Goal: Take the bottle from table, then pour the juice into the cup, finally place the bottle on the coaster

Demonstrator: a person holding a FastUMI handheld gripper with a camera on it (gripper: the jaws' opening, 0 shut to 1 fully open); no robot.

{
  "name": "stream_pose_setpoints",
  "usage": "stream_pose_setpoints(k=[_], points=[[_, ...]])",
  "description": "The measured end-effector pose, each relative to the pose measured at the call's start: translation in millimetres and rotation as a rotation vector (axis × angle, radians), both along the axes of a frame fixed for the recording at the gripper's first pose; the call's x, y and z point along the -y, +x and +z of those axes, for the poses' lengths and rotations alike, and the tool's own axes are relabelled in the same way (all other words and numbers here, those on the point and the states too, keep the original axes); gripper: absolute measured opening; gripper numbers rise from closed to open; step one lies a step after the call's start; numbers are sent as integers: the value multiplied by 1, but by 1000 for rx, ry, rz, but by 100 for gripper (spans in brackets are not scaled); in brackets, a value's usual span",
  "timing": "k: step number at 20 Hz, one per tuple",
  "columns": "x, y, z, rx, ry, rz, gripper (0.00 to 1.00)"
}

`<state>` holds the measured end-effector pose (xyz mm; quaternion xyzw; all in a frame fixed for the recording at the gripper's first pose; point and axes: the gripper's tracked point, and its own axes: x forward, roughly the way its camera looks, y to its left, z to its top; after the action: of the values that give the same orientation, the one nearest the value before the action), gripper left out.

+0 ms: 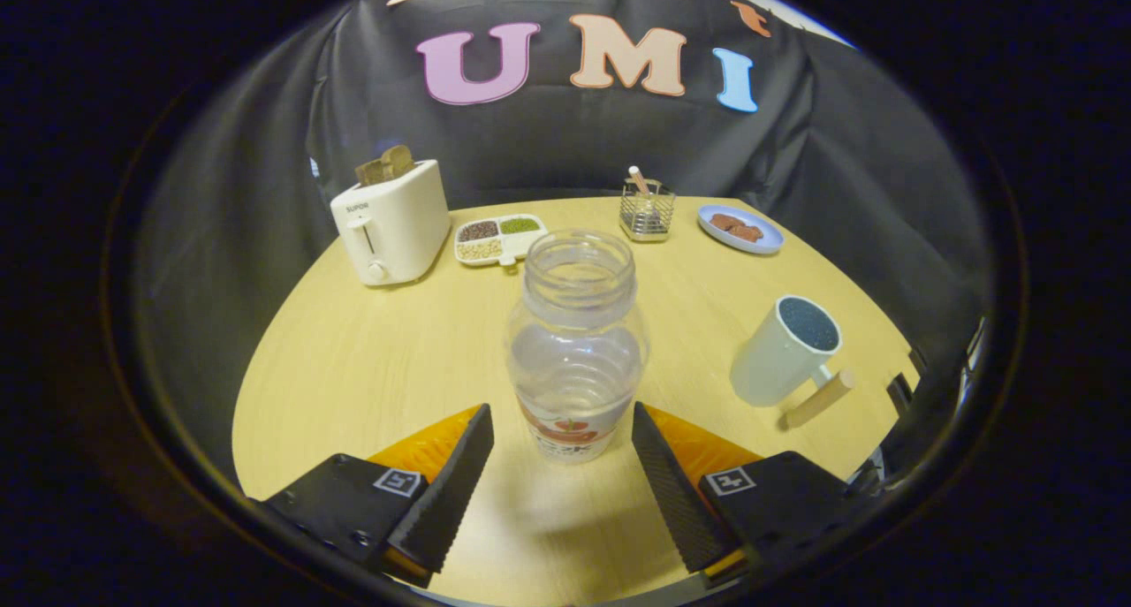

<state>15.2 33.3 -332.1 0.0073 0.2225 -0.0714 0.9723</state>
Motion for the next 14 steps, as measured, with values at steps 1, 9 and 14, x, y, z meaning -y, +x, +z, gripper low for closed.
stream_pose_setpoints(k=[1,9,14], points=[[1,4,-5,-5,0,-1,99],[7,34,-21,1,-14,-4,99],[10,52,-24,20,-21,-4,99]])
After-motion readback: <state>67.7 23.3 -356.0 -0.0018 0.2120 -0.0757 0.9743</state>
